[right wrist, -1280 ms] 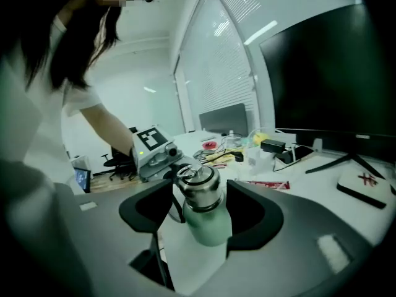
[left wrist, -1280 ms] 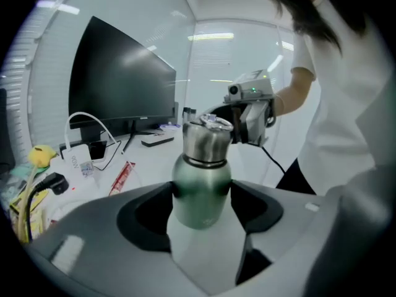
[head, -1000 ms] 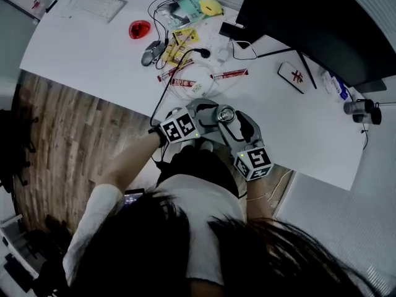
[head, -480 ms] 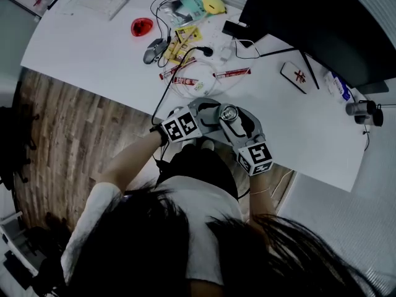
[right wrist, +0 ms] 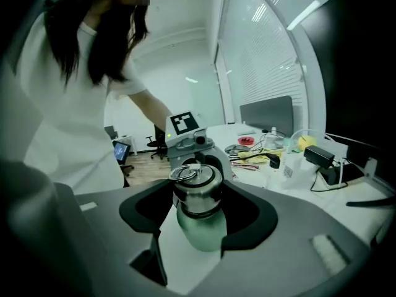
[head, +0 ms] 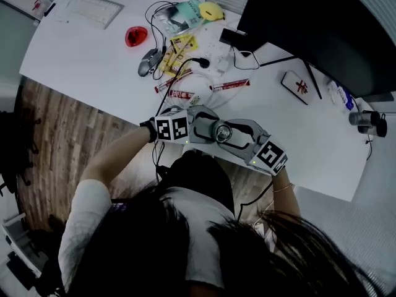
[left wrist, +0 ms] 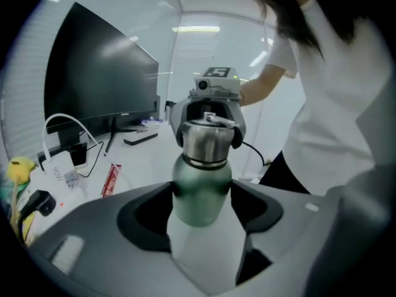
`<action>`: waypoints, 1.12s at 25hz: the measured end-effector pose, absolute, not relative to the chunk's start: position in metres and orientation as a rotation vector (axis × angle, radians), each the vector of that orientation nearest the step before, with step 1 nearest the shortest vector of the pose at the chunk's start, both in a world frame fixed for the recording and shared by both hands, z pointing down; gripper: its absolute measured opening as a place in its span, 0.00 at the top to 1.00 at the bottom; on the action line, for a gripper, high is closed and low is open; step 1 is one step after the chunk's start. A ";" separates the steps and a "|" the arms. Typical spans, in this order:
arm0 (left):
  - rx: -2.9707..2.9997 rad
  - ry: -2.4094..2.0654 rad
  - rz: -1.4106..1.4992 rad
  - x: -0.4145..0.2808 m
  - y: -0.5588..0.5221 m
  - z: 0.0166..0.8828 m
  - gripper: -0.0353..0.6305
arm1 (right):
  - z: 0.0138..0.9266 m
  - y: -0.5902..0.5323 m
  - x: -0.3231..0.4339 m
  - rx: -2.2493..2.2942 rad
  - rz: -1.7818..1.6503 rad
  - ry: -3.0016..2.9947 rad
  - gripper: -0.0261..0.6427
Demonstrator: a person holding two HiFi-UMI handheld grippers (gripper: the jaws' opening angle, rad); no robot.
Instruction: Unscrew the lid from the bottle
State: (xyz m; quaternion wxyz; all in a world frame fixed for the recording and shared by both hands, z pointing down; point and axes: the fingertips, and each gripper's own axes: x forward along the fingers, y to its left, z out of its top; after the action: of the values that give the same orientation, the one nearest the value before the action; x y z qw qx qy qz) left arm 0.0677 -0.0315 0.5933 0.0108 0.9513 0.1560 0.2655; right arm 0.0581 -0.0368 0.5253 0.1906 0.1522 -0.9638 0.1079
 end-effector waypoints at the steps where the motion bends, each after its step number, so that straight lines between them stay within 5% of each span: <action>1: 2.967 0.536 0.848 0.067 -0.031 0.594 0.43 | 0.526 -0.036 0.057 0.366 0.291 -2.698 0.60; 16: 2.908 0.906 0.967 0.064 -0.033 0.595 0.43 | 0.536 -0.030 0.060 -0.197 0.206 -2.539 0.60; 28: 2.958 0.558 0.873 0.066 -0.031 0.598 0.43 | 0.512 -0.031 0.074 0.468 0.402 -2.687 0.56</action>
State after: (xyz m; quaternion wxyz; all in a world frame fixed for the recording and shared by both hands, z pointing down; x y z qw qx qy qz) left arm 0.0659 -0.0309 0.5977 0.0038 0.9437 0.1781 0.2787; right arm 0.0740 -0.0312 0.5124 0.1910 0.1668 -0.9567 0.1432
